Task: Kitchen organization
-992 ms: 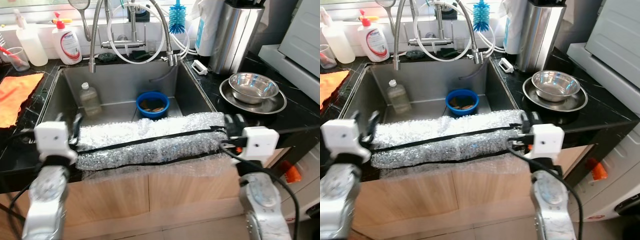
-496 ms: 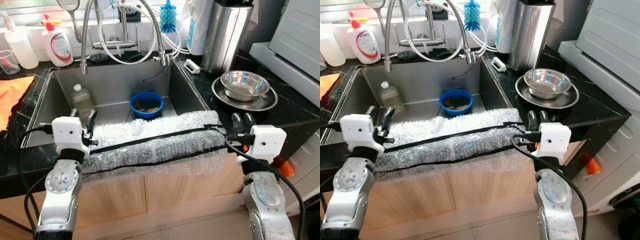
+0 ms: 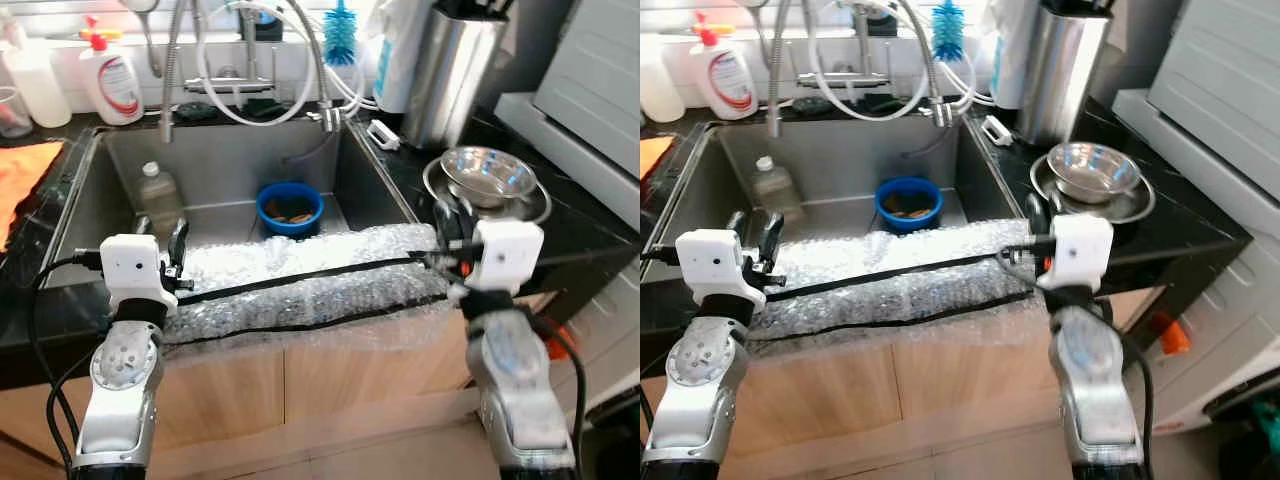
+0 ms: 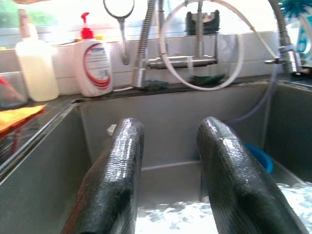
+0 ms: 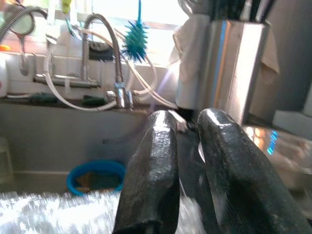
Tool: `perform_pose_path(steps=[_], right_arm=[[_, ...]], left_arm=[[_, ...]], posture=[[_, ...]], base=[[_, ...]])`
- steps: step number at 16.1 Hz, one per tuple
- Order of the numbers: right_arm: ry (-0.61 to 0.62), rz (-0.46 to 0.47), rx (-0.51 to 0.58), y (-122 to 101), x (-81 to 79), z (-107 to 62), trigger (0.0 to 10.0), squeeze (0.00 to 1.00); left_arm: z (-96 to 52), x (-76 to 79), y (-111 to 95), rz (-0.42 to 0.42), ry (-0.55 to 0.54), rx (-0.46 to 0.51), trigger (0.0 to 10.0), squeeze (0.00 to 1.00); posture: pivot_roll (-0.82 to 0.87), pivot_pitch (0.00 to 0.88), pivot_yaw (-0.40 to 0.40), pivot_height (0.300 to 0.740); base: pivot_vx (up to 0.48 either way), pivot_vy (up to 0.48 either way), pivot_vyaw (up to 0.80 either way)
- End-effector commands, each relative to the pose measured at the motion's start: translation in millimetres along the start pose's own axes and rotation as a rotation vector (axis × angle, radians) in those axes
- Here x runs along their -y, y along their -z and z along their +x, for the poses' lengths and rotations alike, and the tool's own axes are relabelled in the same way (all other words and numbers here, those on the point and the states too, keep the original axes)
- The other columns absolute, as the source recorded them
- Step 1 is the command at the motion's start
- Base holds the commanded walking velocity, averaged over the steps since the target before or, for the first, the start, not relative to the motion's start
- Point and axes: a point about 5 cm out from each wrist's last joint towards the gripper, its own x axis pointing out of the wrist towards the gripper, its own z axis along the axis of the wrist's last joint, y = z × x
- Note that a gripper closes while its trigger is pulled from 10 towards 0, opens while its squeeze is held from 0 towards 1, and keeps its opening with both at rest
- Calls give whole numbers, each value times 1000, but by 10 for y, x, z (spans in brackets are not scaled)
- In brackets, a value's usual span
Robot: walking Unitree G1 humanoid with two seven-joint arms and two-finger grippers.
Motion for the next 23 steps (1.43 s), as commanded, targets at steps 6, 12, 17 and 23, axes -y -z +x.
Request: perform_pose_path(steps=[6, 12, 17, 23], right_arm=[[13, 62, -1, 59, -30, 58, 10000, 0], [0, 74, 4, 81, -82, 94, 10000, 0], [-7, 70, 2, 101, -100, 82, 10000, 0], [-34, 58, 2, 96, -137, 76, 10000, 0]], left_arm=[[132, 22, -143, -2, 13, 63, 10000, 0], [160, 54, -166, -15, 24, 73, 10000, 0], [168, 77, -189, -19, 28, 86, 10000, 0], [194, 107, -219, -43, 28, 101, 10000, 0]], posture=[[10, 0, -65, 740], [18, 0, -61, 740], [16, 0, -56, 740], [14, 0, -61, 740]], base=[[81, 0, 342], [281, 0, 0], [200, 0, 0], [0, 0, 0]])
